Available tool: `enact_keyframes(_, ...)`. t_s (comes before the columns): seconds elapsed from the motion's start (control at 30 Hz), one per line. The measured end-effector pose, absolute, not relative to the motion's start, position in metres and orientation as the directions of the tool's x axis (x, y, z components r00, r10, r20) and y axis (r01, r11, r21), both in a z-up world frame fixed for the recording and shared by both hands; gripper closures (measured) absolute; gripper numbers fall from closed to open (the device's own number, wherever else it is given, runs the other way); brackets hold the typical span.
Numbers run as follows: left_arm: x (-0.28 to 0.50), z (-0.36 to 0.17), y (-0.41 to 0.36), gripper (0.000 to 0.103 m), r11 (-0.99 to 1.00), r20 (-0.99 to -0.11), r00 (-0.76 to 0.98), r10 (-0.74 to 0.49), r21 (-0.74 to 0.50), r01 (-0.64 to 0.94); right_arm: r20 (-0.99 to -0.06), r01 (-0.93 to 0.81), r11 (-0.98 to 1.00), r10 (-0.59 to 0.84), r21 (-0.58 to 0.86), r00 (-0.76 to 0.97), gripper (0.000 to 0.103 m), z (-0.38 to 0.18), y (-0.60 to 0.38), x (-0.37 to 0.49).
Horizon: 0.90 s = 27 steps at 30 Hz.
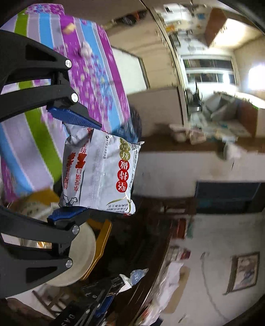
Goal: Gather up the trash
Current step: 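Carry the white snack bag and black pack over the white basin with both tools, then open both tools to drop the snack bag and black pack into the basin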
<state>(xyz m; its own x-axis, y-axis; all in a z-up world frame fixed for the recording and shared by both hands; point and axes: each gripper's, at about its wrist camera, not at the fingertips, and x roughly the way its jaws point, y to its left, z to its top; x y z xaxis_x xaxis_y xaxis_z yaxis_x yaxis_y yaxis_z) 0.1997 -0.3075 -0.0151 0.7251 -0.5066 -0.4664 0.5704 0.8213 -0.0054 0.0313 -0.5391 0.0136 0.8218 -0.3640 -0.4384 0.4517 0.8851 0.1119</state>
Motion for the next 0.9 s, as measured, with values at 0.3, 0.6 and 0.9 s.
enact_keyframes(0.3,0.184,-0.045,-0.397,0.039,0.702,-0.573,0.558,-0.601,-0.043,0.711,-0.563,0.577,0.806,-0.419,0.131,0.713,0.058,-0.030,-0.627,-0.003)
enact_keyframes(0.6,0.175,-0.077,-0.442,0.039,0.662,-0.638,0.507,-0.579,-0.005,0.749,-0.647,0.608,0.778,-0.382,0.160,0.660,0.058,-0.078,-0.676,0.000)
enact_keyframes(0.9,0.171,-0.095,-0.462,0.039,0.653,-0.676,0.490,-0.551,0.016,0.757,-0.669,0.603,0.781,-0.362,0.162,0.649,0.058,-0.097,-0.669,0.001)
